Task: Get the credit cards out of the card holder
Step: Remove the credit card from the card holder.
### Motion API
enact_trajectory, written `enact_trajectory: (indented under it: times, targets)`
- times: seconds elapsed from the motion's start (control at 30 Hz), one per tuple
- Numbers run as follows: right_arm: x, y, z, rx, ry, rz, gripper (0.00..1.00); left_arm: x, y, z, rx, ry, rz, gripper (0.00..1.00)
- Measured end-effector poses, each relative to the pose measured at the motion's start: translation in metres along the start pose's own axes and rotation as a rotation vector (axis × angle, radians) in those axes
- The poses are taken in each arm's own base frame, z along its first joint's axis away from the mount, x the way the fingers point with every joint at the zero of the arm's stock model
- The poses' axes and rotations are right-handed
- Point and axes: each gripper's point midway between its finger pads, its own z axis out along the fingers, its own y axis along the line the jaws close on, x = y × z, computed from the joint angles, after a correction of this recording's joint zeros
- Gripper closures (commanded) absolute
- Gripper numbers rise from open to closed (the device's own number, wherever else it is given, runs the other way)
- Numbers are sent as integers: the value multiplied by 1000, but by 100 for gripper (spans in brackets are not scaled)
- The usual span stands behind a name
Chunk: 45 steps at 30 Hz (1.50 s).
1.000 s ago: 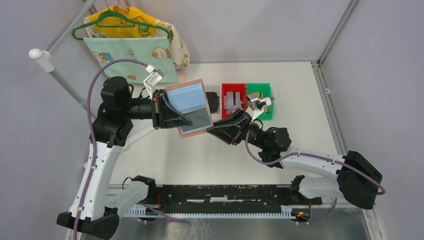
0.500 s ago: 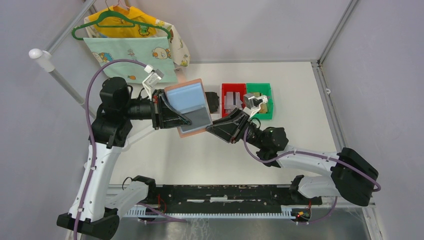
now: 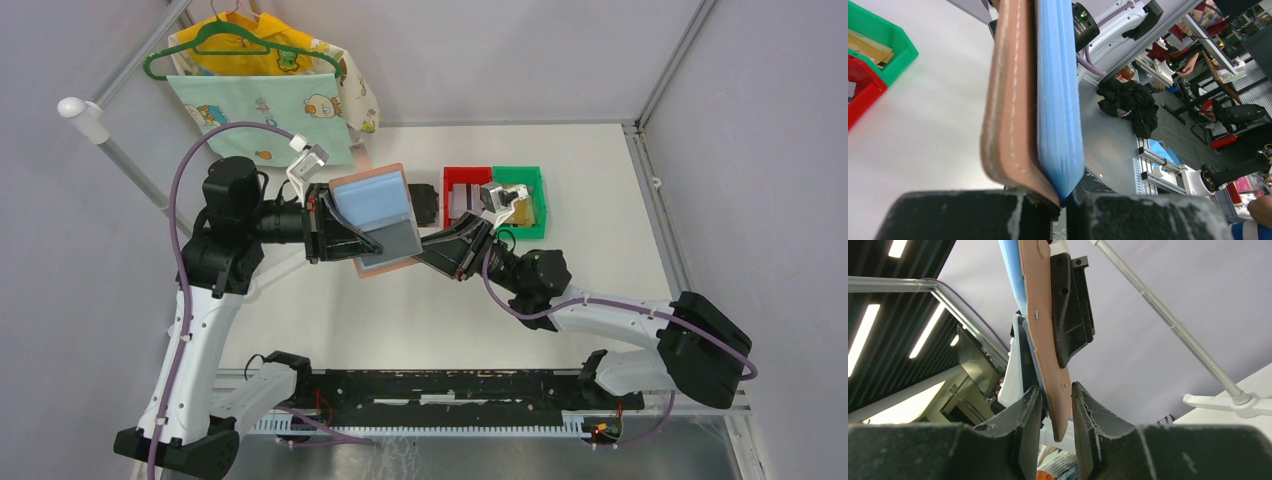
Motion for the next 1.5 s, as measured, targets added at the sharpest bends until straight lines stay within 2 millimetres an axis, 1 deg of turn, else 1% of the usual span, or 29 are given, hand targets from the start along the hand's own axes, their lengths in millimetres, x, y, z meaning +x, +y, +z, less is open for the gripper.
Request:
enact_trajectory:
  times: [0.07, 0.1, 0.13, 0.17, 0.23, 0.27, 0.33, 0.37, 0.4, 0.43, 0.53, 0.6, 0.67, 0.73, 0.8, 0.87, 0.93, 1.03, 1.13, 1.23, 1.27, 1.3, 1.37, 1.4, 1.47, 1.5]
  targets:
    - [-1, -1, 1, 9, -2, -15, 67, 0, 1, 0, -5, 0, 3, 97]
    - [-2, -1, 2, 14, -3, -22, 68, 0, 1, 0, -7, -1, 3, 93]
    - [-2, -1, 3, 16, -3, -31, 73, 0, 2, 0, -9, 0, 2, 86]
    - [-3, 0, 5, 12, -3, -39, 81, 1, 2, 0, -9, 0, 0, 78]
    - [-4, 6, 13, -11, 4, -50, 99, 1, 2, 0, -10, 0, 1, 59]
    - [-4, 10, 20, -27, 10, -52, 100, 1, 1, 0, -6, 1, 4, 49]
    - [-3, 7, 28, -31, 19, -40, 100, 2, 0, 0, 0, 5, 15, 32]
    - [-1, 4, 30, -26, 23, -30, 100, 2, 0, 0, -7, 8, 26, 20]
    - [0, 1, 30, -18, 24, -21, 100, 3, 2, -1, -24, 11, 36, 14]
    - [1, -4, 30, 0, 27, -11, 100, 3, 5, -2, -41, 13, 59, 12]
    - [6, -26, 27, 119, 58, -15, 100, 5, 23, -6, -151, 24, 150, 7]
    - [11, -44, 24, 227, 100, -45, 100, 7, 38, -11, -237, 35, 232, 5]
    - [13, -60, 19, 350, 146, -85, 100, 11, 52, -17, -305, 51, 317, 1]
    - [15, -75, 8, 480, 200, -124, 100, 25, 65, -23, -358, 79, 409, 0]
    - [17, -86, 1, 562, 242, -153, 100, 41, 76, -29, -400, 107, 464, 0]
    - [17, -103, -11, 690, 316, -222, 100, 57, 89, -35, -445, 140, 511, 0]
    - [14, -120, -24, 824, 402, -315, 100, 68, 100, -41, -488, 161, 551, 0]
    - [6, -143, -48, 1007, 536, -461, 100, 71, 111, -44, -523, 172, 582, 0]
    - [1, -163, -88, 1196, 679, -597, 100, 68, 116, -42, -526, 168, 596, 0]
    - [1, -169, -127, 1347, 838, -707, 100, 65, 118, -41, -520, 160, 602, 0]
    - [1, -169, -131, 1372, 876, -736, 100, 64, 117, -40, -519, 157, 599, 0]
    - [-1, -166, -133, 1402, 916, -776, 100, 63, 117, -40, -516, 151, 593, 0]
    - [-1, -161, -121, 1418, 958, -846, 100, 63, 114, -38, -504, 140, 575, 0]
    - [-1, -158, -111, 1418, 969, -881, 100, 63, 113, -37, -498, 134, 562, 0]
    - [0, -149, -85, 1406, 967, -962, 100, 63, 109, -34, -483, 121, 535, 0]
    - [2, -147, -76, 1401, 966, -990, 100, 63, 108, -34, -478, 117, 526, 0]
